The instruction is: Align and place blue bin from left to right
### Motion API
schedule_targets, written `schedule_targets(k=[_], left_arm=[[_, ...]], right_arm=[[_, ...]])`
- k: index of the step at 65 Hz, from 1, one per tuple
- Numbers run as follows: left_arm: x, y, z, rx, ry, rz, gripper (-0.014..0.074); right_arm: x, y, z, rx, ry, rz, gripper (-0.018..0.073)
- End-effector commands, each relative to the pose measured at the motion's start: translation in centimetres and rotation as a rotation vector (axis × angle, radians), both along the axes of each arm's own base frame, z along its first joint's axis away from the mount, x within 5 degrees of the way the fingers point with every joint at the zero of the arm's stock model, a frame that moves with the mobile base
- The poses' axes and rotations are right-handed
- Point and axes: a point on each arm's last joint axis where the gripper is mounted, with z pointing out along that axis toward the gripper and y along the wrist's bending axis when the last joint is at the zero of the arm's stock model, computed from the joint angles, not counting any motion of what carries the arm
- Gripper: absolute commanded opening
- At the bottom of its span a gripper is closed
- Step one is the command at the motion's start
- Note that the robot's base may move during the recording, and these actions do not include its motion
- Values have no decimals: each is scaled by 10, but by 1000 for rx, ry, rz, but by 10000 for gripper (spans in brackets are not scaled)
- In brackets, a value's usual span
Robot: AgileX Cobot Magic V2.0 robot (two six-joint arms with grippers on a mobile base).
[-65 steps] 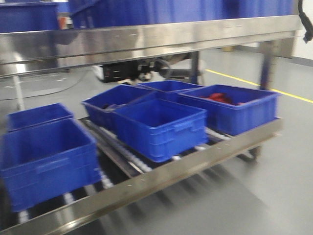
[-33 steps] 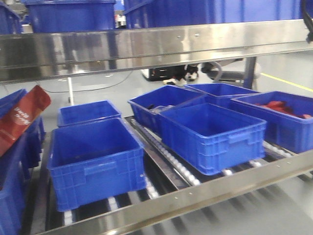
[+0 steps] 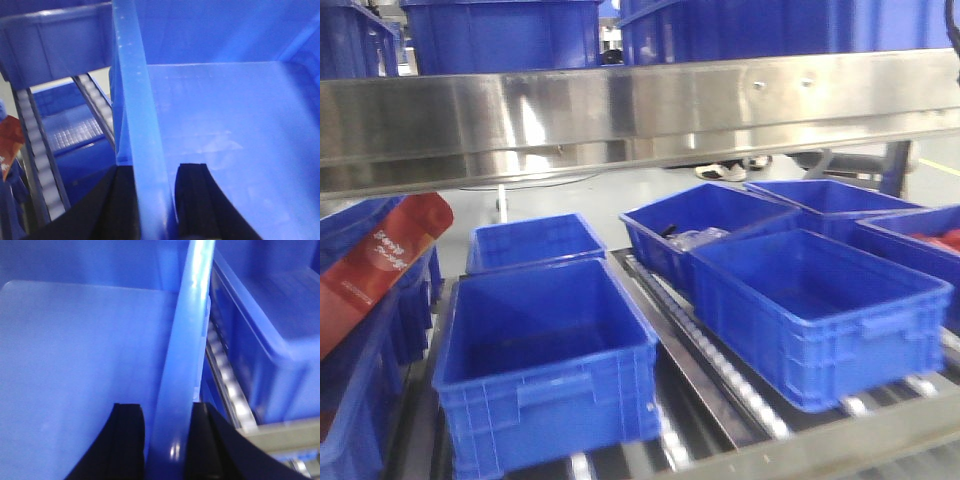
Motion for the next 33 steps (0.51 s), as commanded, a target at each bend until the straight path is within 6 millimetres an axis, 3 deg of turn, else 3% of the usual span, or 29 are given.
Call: schedule_targets(k=[1, 33], left_arm=[[-9, -1, 21, -40, -124, -22, -111], [-9, -1, 21, -40, -124, -22, -111]], right_arm=[[-7, 2, 22, 42, -143, 26, -61], [-7, 2, 22, 42, -143, 26, -61]])
